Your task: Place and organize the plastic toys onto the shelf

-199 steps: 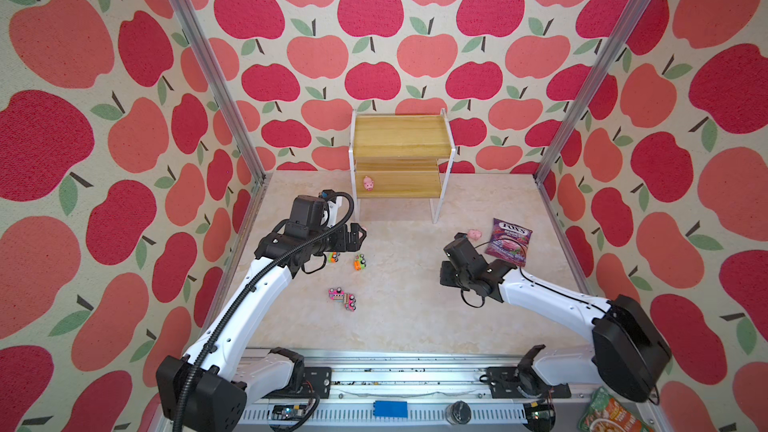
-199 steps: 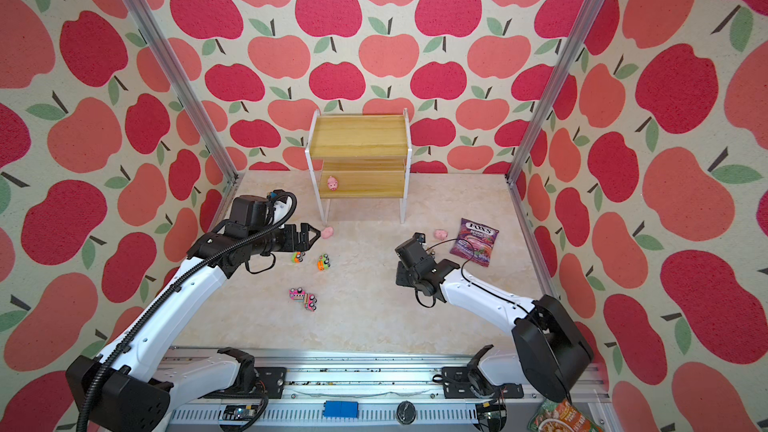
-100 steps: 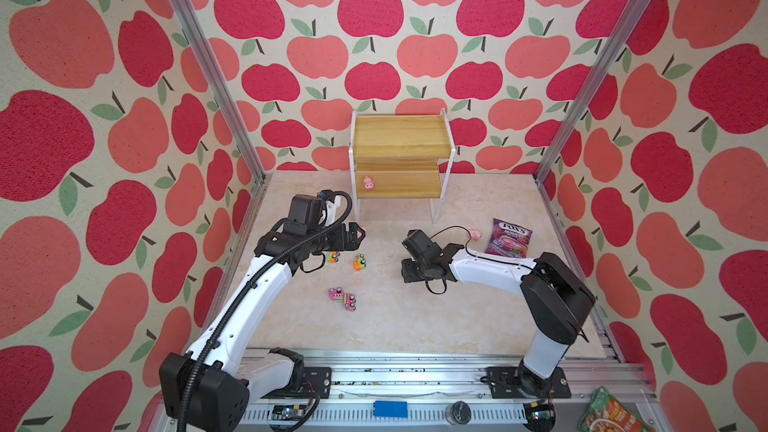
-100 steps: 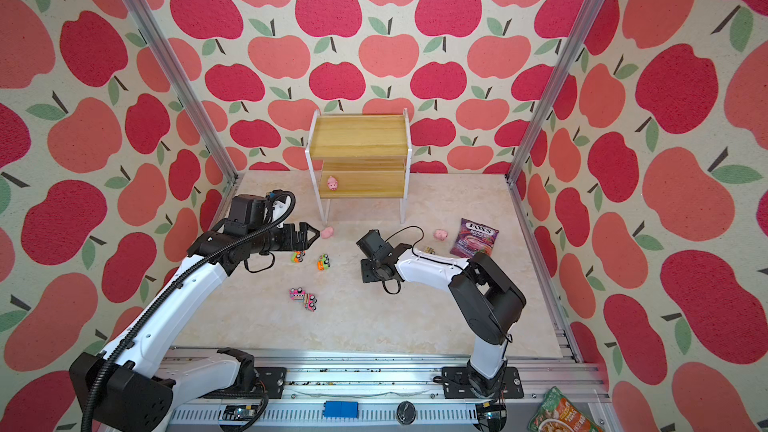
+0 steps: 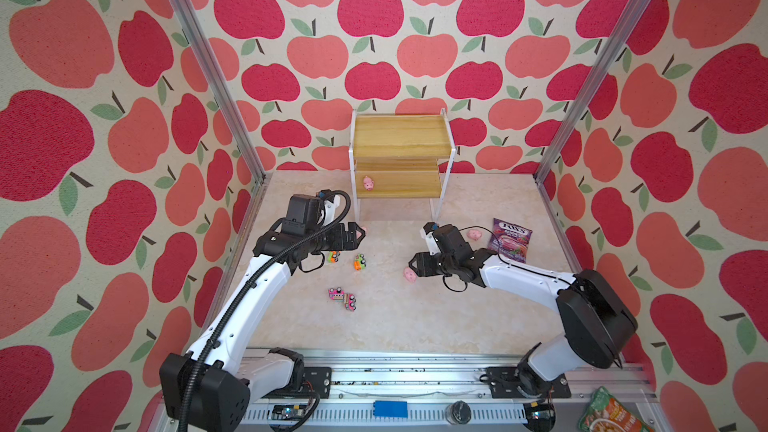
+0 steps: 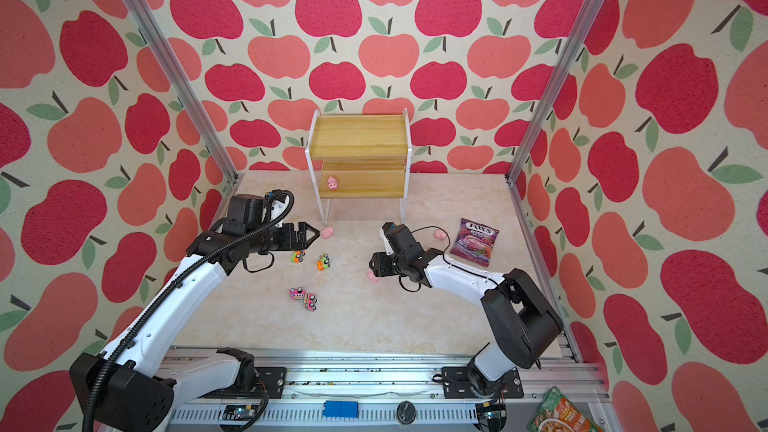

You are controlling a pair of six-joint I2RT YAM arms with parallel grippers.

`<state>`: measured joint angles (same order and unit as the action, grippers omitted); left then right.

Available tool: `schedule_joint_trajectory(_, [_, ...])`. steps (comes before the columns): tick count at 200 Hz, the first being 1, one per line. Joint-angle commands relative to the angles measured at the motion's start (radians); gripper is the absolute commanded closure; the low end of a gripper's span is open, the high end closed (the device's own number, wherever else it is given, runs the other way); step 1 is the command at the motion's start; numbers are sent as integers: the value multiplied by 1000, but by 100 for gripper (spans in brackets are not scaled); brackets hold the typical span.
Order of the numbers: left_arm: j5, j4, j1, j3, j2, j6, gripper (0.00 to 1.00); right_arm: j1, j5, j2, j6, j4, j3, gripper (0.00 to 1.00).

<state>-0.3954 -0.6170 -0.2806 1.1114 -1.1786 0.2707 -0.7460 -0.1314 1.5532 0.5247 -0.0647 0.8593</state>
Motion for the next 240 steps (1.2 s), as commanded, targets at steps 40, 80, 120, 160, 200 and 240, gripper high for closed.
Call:
schedule_joint_trajectory(40, [-21, 17, 6, -13, -10, 9, 5, 19, -155, 55, -44, 105, -18, 51])
schedule_joint_trajectory(80, [-22, 16, 6, -13, -13, 7, 5, 19, -136, 110, -65, 92, -12, 56])
schedule_joint_trajectory(120, [-26, 17, 7, -13, -11, 7, 5, 18, -131, 153, -80, 100, -11, 57])
schedule_joint_trajectory(160, [-26, 17, 7, -14, -9, 7, 5, -6, -99, 197, -99, 85, 13, 57])
schedule_joint_trajectory(200, [-27, 15, 8, -15, 0, 7, 5, -55, 0, 221, -128, 34, 61, 73])
schedule_joint_trajectory(240, [-28, 16, 7, -14, 7, 7, 5, -115, 217, 167, -188, -84, 111, 82])
